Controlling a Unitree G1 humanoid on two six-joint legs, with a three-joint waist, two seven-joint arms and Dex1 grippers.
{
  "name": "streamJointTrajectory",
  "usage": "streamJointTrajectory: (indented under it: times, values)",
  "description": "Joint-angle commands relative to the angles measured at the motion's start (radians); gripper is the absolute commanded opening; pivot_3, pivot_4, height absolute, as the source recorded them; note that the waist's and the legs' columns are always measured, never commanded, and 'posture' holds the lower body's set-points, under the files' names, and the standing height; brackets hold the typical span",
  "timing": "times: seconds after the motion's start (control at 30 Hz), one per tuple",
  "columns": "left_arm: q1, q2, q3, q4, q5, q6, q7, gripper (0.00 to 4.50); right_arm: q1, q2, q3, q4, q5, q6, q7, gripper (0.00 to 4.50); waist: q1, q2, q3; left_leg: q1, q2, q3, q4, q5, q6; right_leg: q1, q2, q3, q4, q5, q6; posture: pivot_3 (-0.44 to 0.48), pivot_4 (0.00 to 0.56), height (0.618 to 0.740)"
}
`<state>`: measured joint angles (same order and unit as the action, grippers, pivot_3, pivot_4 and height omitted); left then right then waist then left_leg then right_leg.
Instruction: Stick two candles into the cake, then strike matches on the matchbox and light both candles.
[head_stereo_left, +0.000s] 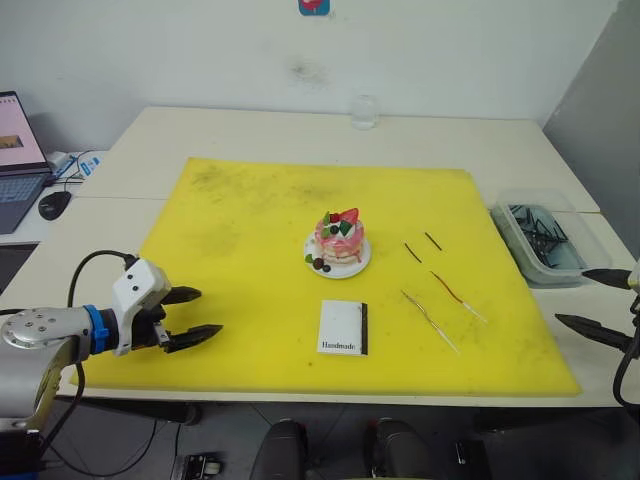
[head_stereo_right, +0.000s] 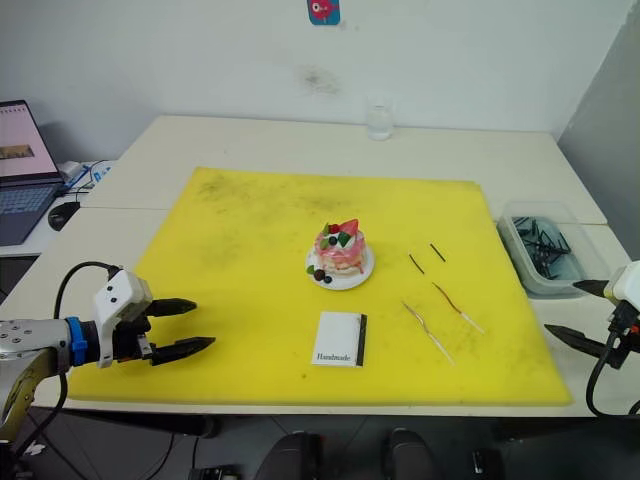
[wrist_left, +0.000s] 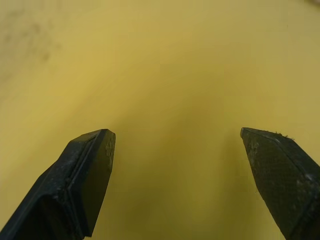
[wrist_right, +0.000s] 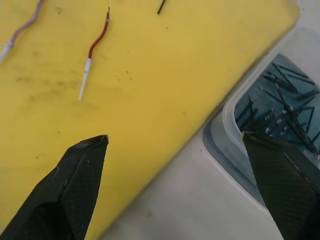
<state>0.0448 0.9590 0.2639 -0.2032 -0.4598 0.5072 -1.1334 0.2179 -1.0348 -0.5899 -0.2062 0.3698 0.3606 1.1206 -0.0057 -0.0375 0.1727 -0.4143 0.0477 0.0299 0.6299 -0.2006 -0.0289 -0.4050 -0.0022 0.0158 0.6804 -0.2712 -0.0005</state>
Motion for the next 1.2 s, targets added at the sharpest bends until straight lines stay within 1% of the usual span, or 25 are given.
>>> streamJointTrajectory:
  times: [0.03, 0.13, 0.23, 0.3, 0.37, 0.5, 0.63, 0.8, 1.03, 1.2]
  values:
    - [0.018, -0.002, 0.006, -0.151, -0.083, 0.066, -0.003, 4.50, -0.002, 0.018, -0.045, -0.099, 0.053, 0.047, -0.021, 4.47, 0.001, 0.000, 0.000, 0.000, 0.000, 0.000, 0.000, 0.000, 0.000, 0.000, 0.000, 0.000, 0.000, 0.000, 0.000, 0.000, 0.150, 0.740]
    - [0.019, -0.029, -0.035, -0.281, -0.139, 0.109, 0.020, 4.50, 0.010, 0.047, -0.035, -0.196, 0.091, 0.108, -0.051, 4.47, 0.001, 0.000, 0.000, 0.000, 0.000, 0.000, 0.000, 0.000, 0.000, 0.000, 0.000, 0.000, 0.000, 0.000, 0.000, 0.000, 0.150, 0.740]
    - [-0.016, -0.067, -0.083, -0.373, -0.193, 0.146, 0.057, 4.50, 0.021, 0.078, -0.007, -0.289, 0.126, 0.174, -0.096, 4.47, 0.003, 0.000, 0.000, 0.000, 0.000, 0.000, 0.000, 0.000, 0.000, 0.000, 0.000, 0.000, 0.000, 0.000, 0.000, 0.000, 0.150, 0.740]
    - [-0.061, -0.103, -0.131, -0.414, -0.226, 0.166, 0.082, 4.50, 0.015, 0.107, 0.043, -0.335, 0.132, 0.215, -0.147, 4.47, 0.003, 0.000, 0.000, 0.000, 0.000, -0.001, 0.000, 0.000, 0.000, 0.001, 0.001, 0.000, 0.000, 0.000, 0.001, 0.000, 0.150, 0.740]
    - [-0.099, -0.137, -0.168, -0.429, -0.232, 0.163, 0.105, 4.50, 0.007, 0.122, 0.101, -0.348, 0.108, 0.237, -0.191, 4.47, 0.003, 0.000, 0.000, 0.000, 0.000, -0.001, 0.001, 0.000, 0.000, 0.001, 0.001, 0.000, 0.000, 0.001, 0.002, 0.000, 0.150, 0.740]
    - [-0.140, -0.178, -0.240, -0.422, -0.184, 0.113, 0.119, 4.50, -0.029, 0.143, 0.208, -0.344, 0.069, 0.248, -0.253, 4.47, 0.001, 0.000, 0.000, 0.000, -0.001, -0.001, 0.002, 0.000, 0.000, 0.001, 0.002, 0.001, 0.001, 0.001, 0.002, 0.000, 0.150, 0.740]
    - [-0.140, -0.193, -0.278, -0.419, -0.170, 0.081, 0.117, 4.50, -0.057, 0.160, 0.287, -0.309, 0.016, 0.226, -0.301, 4.47, 0.000, 0.000, 0.000, 0.000, -0.001, 0.000, 0.002, 0.000, 0.000, 0.000, 0.004, 0.001, 0.000, 0.001, 0.002, 0.000, 0.150, 0.740]
    - [-0.140, -0.224, -0.283, -0.430, -0.179, 0.067, 0.140, 4.50, -0.080, 0.192, 0.322, -0.260, -0.012, 0.206, -0.332, 4.47, 0.002, 0.000, 0.000, -0.001, -0.001, 0.000, 0.002, 0.000, 0.000, 0.000, 0.004, 0.000, 0.000, 0.001, 0.001, 0.000, 0.150, 0.740]
    - [-0.151, -0.221, -0.289, -0.429, -0.177, 0.068, 0.149, 4.50, -0.104, 0.211, 0.377, -0.187, -0.056, 0.163, -0.346, 4.47, 0.002, 0.000, 0.000, -0.001, -0.001, 0.000, 0.002, 0.000, 0.000, 0.001, 0.004, 0.001, 0.000, 0.001, 0.001, 0.000, 0.150, 0.740]
    - [-0.164, -0.221, -0.294, -0.434, -0.187, 0.080, 0.162, 4.50, -0.128, 0.210, 0.402, -0.180, -0.073, 0.198, -0.365, 4.47, 0.001, 0.000, 0.000, -0.001, -0.001, 0.000, 0.002, 0.000, 0.000, 0.000, 0.004, 0.001, 0.000, 0.001, 0.001, 0.000, 0.150, 0.740]
